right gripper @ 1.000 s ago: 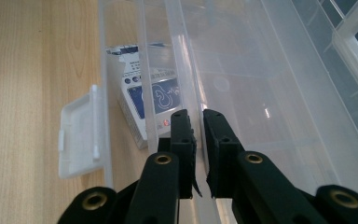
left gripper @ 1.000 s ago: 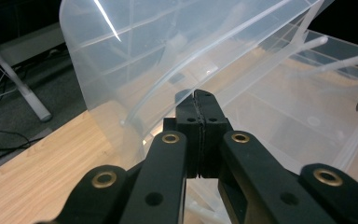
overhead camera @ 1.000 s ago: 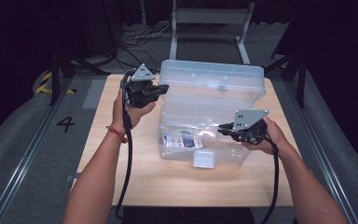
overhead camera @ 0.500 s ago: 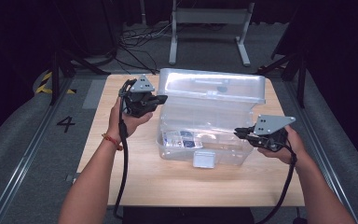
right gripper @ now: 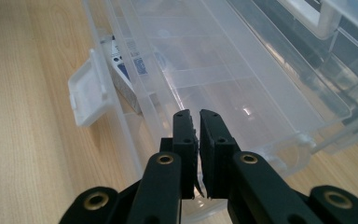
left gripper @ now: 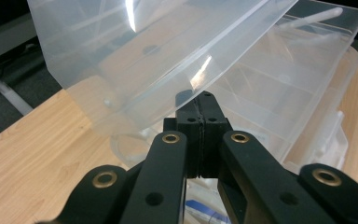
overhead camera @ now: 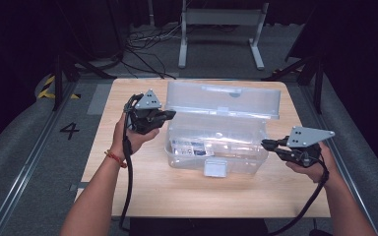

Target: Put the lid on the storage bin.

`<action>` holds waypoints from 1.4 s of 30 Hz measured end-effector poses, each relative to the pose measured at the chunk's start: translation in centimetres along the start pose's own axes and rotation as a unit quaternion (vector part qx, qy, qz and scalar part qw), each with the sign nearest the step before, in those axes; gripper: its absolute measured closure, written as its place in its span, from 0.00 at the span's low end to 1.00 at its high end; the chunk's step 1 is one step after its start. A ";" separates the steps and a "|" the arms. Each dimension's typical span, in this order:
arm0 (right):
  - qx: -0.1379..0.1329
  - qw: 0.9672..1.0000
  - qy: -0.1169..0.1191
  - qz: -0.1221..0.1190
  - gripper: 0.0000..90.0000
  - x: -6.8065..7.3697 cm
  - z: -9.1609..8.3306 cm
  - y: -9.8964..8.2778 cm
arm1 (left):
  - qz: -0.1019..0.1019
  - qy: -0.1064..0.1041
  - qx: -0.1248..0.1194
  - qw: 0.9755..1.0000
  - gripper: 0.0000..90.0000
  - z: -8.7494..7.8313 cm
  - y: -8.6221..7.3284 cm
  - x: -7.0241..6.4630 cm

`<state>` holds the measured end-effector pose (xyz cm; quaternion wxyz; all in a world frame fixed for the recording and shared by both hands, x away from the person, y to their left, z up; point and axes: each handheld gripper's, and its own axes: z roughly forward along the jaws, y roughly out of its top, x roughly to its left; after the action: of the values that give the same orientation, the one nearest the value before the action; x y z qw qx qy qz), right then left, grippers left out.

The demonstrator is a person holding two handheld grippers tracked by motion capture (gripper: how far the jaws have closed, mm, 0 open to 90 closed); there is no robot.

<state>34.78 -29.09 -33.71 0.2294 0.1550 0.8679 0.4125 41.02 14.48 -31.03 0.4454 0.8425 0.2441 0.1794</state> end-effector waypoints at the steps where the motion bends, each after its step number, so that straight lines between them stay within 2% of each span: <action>1: -0.002 1.000 0.001 0.003 0.95 0.1 -0.2 -0.2 | 0.000 -0.001 0.002 1.000 1.00 0.0 -0.2 -0.1; 3: 0.001 1.000 -0.007 0.006 0.95 0.2 -0.4 -0.7 | 0.005 -0.001 0.008 1.000 1.00 0.0 -0.4 -0.4; 12: 0.001 1.000 -0.006 0.027 0.94 0.6 -0.9 -2.0 | 0.007 -0.008 0.014 1.000 1.00 0.0 -1.7 -1.0; 24: 0.014 0.999 -0.002 0.035 0.93 1.1 -0.6 -3.1 | 0.008 -0.012 0.019 1.000 1.00 0.1 -3.2 -1.5; 31: 0.018 0.999 0.000 0.042 0.93 1.3 -0.6 -3.7 | 0.001 -0.014 0.022 1.000 1.00 0.1 -4.0 -1.6; 42: 0.020 0.999 -0.007 0.050 0.93 1.3 -0.8 -4.1 | -0.001 -0.019 0.036 0.999 1.00 0.1 -4.9 -1.9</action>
<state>32.91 -31.58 -36.86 0.2117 0.2060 0.8652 0.4052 38.29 15.73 -35.38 0.4196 0.8610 0.2429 0.1535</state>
